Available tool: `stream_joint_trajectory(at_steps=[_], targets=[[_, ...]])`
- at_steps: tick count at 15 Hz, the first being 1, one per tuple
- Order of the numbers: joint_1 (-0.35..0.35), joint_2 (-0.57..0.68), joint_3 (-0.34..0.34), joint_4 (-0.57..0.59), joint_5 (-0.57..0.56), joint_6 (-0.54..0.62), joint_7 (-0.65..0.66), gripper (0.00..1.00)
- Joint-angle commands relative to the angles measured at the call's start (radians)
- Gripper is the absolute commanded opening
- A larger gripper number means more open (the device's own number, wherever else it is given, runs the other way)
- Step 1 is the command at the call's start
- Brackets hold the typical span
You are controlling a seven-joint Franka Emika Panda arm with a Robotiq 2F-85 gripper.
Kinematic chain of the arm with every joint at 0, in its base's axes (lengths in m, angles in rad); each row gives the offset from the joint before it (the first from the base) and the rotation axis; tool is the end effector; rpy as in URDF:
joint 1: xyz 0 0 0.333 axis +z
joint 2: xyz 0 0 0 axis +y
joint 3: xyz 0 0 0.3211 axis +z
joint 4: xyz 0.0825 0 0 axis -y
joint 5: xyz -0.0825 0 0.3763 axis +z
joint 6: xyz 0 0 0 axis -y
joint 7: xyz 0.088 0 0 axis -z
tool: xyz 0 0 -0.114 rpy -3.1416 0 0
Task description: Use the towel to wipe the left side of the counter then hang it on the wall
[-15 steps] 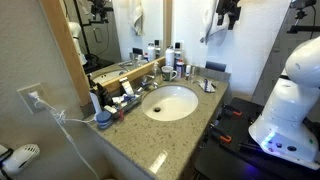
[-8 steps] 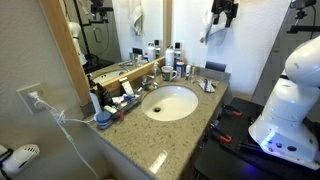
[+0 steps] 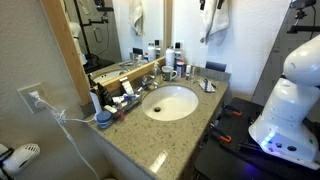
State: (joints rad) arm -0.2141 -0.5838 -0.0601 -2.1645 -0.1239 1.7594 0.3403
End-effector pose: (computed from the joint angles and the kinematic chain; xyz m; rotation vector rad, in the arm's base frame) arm 0.3574 -0.1191 0.6285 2.9117 -0.8929 0.2767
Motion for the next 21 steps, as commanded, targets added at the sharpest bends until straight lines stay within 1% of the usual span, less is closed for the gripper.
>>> stream_joint_trajectory(at_steps=[1,6,10,12,14,17,19,20,21], targets=[[-0.059,0.060,0.018,0.127,-0.095,0.039,0.095,1.00],[-0.127,0.173,0.016,0.292,-0.267,0.158,0.221,1.00],[-0.170,0.290,0.013,0.418,-0.450,0.240,0.361,1.00],[-0.176,0.349,0.005,0.482,-0.555,0.245,0.444,1.00],[-0.167,0.402,-0.009,0.538,-0.671,0.226,0.534,1.00],[-0.145,0.467,-0.040,0.595,-0.846,0.195,0.668,1.00],[-0.132,0.501,-0.064,0.622,-0.948,0.154,0.746,1.00],[-0.125,0.515,-0.075,0.632,-0.993,0.125,0.779,0.75],[-0.119,0.529,-0.085,0.639,-1.038,0.093,0.810,0.72]])
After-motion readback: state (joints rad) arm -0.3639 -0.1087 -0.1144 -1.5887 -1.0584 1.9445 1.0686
